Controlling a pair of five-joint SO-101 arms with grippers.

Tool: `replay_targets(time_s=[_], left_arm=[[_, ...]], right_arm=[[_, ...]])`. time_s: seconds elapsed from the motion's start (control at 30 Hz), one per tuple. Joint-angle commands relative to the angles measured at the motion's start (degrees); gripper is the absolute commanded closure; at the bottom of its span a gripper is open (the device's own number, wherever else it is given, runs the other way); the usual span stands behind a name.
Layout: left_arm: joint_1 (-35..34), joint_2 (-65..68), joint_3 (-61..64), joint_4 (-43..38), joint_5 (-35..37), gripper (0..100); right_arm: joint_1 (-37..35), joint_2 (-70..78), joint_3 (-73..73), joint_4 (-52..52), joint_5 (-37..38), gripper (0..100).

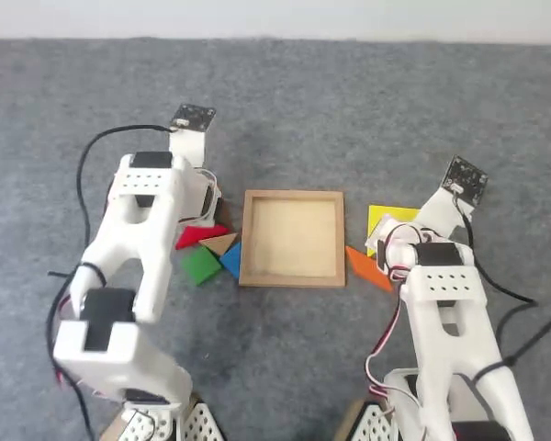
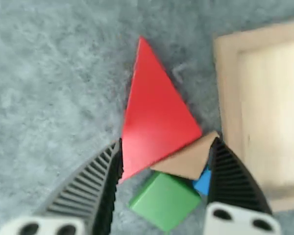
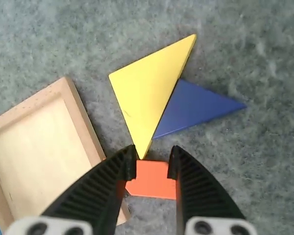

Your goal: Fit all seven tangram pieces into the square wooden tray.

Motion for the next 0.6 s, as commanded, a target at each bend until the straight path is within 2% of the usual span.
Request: replay_targets(time_s=[0.0, 0.17, 0.57], left_arm=[[-0.26, 6.42, -8.4, 2.81, -1.49, 73], [-0.97, 14.51, -14.73, 4.92, -4.22, 73], [-0.97, 15.65, -17.36, 3.43, -2.81, 73]], right_arm=[[0.48, -2.15, -0.44, -0.92, 0.97, 87.2], [0.48, -2.15, -0.44, -0.92, 1.05, 87.2], [0.48, -2.15, -0.44, -0.92, 1.05, 87.2]])
